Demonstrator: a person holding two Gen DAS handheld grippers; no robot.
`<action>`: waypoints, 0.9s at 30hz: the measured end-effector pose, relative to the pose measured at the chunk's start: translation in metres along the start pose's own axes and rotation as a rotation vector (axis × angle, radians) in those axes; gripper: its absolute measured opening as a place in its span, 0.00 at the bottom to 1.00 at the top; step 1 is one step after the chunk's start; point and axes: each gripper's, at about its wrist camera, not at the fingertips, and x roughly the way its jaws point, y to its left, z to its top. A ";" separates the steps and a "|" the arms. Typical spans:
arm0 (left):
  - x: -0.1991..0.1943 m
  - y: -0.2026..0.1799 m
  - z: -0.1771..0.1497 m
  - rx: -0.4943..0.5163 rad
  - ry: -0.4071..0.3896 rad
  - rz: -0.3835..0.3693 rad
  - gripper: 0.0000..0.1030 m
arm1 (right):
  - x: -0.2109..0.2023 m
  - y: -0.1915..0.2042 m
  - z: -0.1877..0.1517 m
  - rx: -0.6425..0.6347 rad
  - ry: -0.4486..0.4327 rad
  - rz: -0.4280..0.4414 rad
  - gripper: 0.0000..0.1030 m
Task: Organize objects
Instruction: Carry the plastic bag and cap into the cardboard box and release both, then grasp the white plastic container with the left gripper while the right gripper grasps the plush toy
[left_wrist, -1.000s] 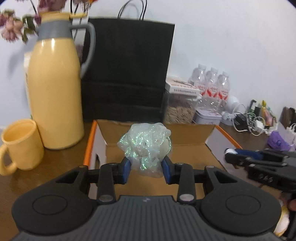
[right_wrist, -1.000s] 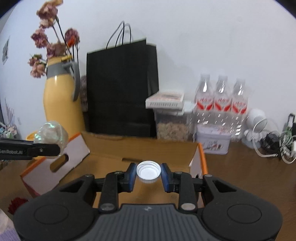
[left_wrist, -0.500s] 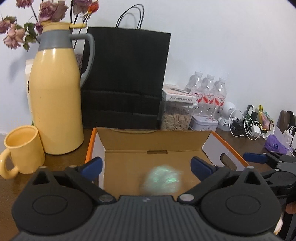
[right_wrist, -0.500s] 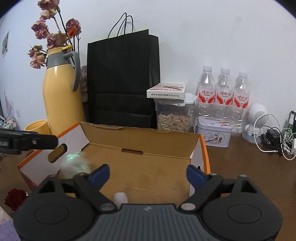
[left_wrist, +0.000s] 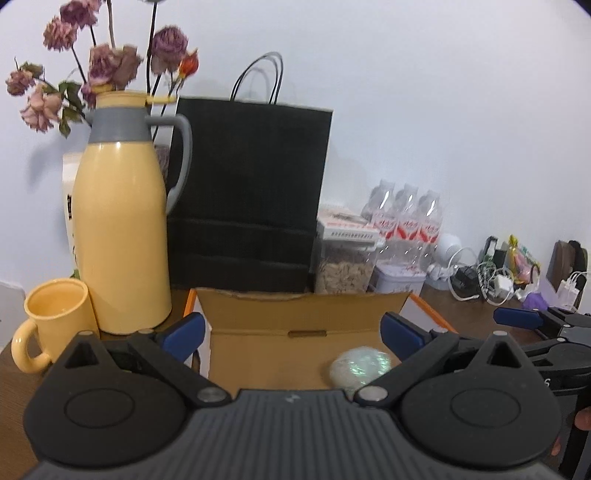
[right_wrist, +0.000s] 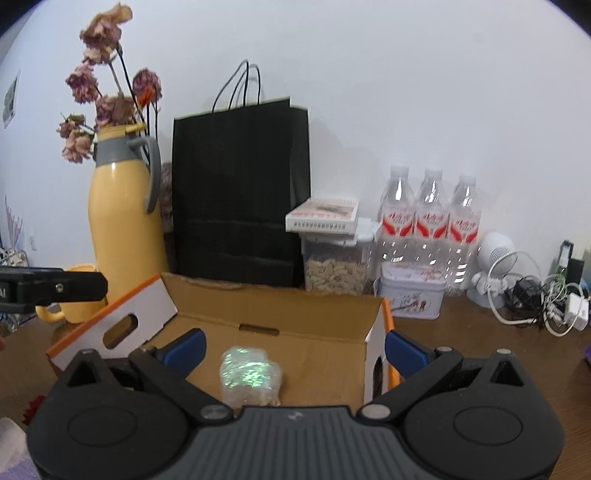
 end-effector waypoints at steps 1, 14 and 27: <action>-0.004 -0.001 0.001 0.001 -0.009 -0.002 1.00 | -0.003 0.000 0.002 0.000 -0.010 0.000 1.00; -0.049 -0.004 0.001 0.008 -0.077 -0.015 1.00 | -0.048 0.015 0.003 -0.046 -0.075 0.025 1.00; -0.095 0.012 -0.077 -0.030 -0.050 0.000 1.00 | -0.099 0.011 -0.062 -0.012 -0.065 0.001 1.00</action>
